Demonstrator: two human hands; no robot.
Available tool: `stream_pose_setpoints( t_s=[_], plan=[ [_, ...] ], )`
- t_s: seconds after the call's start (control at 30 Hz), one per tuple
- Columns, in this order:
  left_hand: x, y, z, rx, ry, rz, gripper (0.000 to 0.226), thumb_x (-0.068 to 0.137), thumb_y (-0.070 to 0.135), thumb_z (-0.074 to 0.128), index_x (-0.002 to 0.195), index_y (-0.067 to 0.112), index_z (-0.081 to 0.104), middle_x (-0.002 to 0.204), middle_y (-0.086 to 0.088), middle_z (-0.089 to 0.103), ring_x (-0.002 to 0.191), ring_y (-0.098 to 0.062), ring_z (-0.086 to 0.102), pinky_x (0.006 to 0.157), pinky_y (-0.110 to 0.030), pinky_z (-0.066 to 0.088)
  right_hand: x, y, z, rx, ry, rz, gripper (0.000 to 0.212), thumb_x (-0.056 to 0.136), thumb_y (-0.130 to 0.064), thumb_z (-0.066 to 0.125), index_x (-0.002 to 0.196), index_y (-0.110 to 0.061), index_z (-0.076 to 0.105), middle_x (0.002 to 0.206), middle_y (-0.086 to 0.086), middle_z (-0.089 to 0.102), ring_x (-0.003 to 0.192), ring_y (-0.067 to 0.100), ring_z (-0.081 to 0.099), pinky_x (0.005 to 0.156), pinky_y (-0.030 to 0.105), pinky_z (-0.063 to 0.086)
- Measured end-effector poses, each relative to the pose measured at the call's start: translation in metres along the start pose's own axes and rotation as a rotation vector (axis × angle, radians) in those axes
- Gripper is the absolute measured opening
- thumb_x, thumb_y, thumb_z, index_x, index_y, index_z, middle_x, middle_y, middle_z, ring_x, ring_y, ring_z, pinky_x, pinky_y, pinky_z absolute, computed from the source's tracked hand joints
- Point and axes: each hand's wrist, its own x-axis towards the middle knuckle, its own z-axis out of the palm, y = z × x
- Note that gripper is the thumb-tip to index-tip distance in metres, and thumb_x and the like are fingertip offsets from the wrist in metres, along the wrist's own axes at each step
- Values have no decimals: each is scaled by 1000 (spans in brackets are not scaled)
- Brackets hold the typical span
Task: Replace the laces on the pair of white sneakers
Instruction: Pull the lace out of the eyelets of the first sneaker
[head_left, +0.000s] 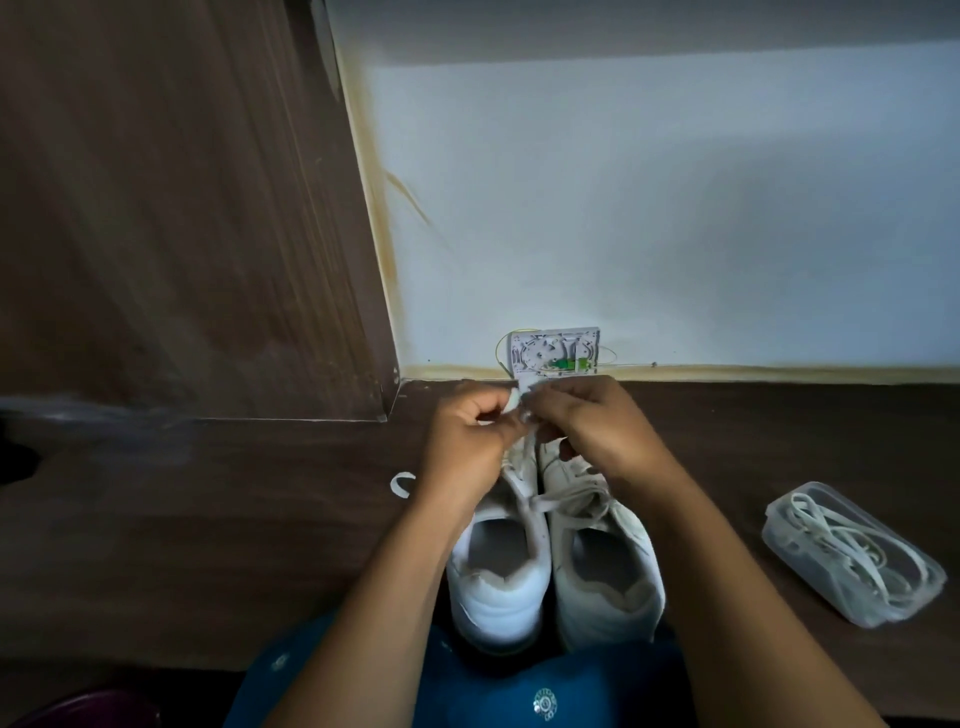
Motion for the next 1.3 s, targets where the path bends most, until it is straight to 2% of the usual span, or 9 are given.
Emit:
stream_pose_setpoints(
  t_s=[0.17,0.37,0.5,0.63,0.73,0.97,1.17,1.23,1.3],
  plan=[
    [0,18,-2,-237,35,-147,15,85,3,61,75,13,67,62,7,66,57,-4,57,61,-22,47,-11,5,-1,-122,-369,130,7,79,-8,73,75,-3,69,62,11,59,50,12,51,46,20,42],
    [1,2,-26,155,112,-208,19,92,14,55,87,-3,62,79,-10,52,70,-13,46,57,-22,33,11,9,1,348,322,116,18,88,-10,62,71,-4,61,68,12,58,66,21,55,68,35,49],
    [-4,-8,-42,443,-160,-402,9,85,7,59,92,12,61,85,-1,62,76,-12,54,73,-27,45,6,21,-5,-850,250,237,25,84,-28,65,93,-7,56,94,12,62,89,29,58,70,30,38],
    [-8,-13,-38,348,-221,-357,21,86,2,62,103,15,60,78,-2,57,62,-6,49,52,-11,39,-1,7,12,-743,-76,-50,17,78,-30,70,90,-17,71,92,4,70,89,20,63,69,26,43],
    [-6,-16,-39,239,-256,-321,50,83,-13,56,121,20,54,80,-8,61,68,-10,56,65,-19,46,-3,13,30,-831,-210,-168,14,78,-21,66,90,-19,73,89,8,67,91,23,60,66,23,34],
    [-4,-18,-38,191,-185,-309,45,83,-13,57,117,17,52,68,-3,54,53,0,50,51,-9,39,5,14,29,-549,-137,14,14,78,-11,68,67,-3,65,60,9,57,51,13,49,50,26,37],
    [1,-14,-40,-32,87,-485,23,83,4,60,98,21,57,76,1,55,58,-9,44,55,-25,36,14,6,-15,750,416,419,17,96,-11,51,81,-5,57,65,8,59,49,12,46,45,23,38],
    [4,-15,-45,105,216,-485,32,82,7,62,109,20,51,87,-1,54,68,-11,48,60,-27,38,15,14,-35,472,614,443,21,92,-15,59,74,-4,56,62,9,55,53,18,48,55,29,41],
    [1,-16,-48,395,166,-396,44,77,12,67,116,23,48,98,1,48,81,-11,49,68,-26,41,15,25,-44,-291,609,461,25,82,-19,68,95,1,58,83,15,59,71,28,57,63,30,45]
  ],
)
